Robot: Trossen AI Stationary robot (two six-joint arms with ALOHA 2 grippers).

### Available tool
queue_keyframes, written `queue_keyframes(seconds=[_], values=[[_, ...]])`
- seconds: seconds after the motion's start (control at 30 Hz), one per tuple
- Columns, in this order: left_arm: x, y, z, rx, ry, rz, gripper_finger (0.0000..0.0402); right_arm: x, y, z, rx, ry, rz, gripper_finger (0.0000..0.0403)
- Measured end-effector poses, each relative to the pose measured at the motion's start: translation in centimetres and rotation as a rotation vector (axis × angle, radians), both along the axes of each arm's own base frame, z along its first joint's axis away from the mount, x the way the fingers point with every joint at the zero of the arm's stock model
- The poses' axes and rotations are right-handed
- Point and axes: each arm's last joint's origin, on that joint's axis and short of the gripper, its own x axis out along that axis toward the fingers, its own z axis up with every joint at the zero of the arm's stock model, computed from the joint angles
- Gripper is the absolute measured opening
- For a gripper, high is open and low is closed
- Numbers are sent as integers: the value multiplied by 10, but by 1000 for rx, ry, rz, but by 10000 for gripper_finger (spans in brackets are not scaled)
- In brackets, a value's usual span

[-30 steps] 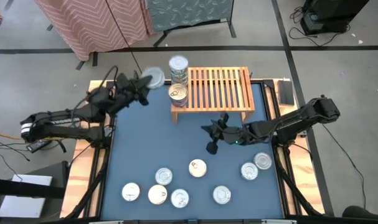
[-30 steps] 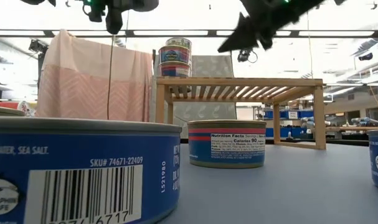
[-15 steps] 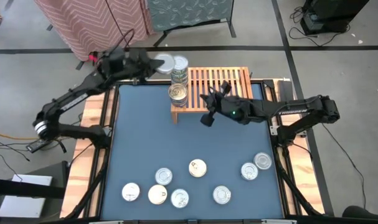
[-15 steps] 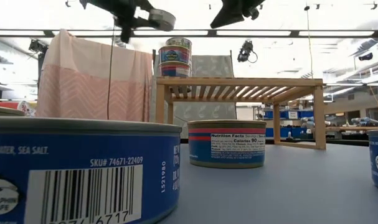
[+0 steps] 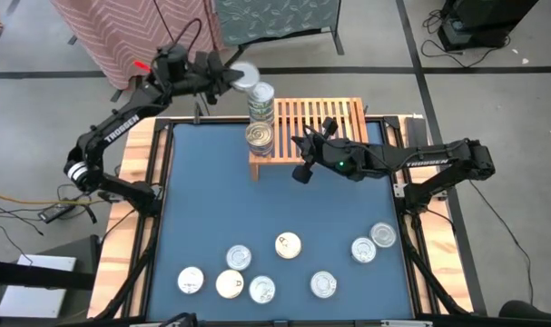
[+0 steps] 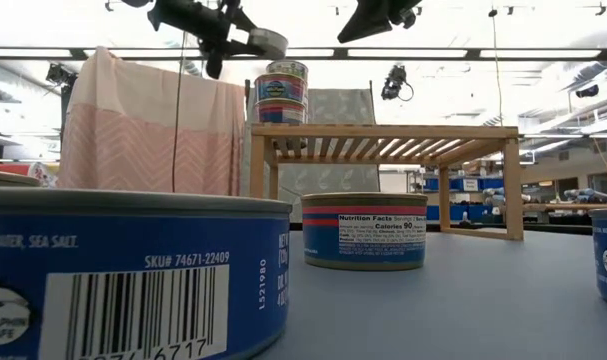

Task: Stack canned seafood by type on shelf
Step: Stack the green tuna can on top of the other green tuna cans on the shelf

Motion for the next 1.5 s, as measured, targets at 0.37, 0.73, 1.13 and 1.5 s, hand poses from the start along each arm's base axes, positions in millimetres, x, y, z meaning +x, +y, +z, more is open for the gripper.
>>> queue_keyframes(seconds=[0.37, 0.73, 1.13, 1.5], values=[[10, 4, -10, -4, 32, -75, 145, 0, -5, 2, -1, -25, -19, 2], [13, 5, 5, 139, -87, -129, 170, 0, -6, 2, 22, -44, -26, 14], [16, 8, -6, 107, -22, -105, 208, 1, -6, 4, 21, -63, -25, 35], [26, 20, -21, 92, 17, -89, 208, 3, -11, 14, -20, -144, -25, 53]])
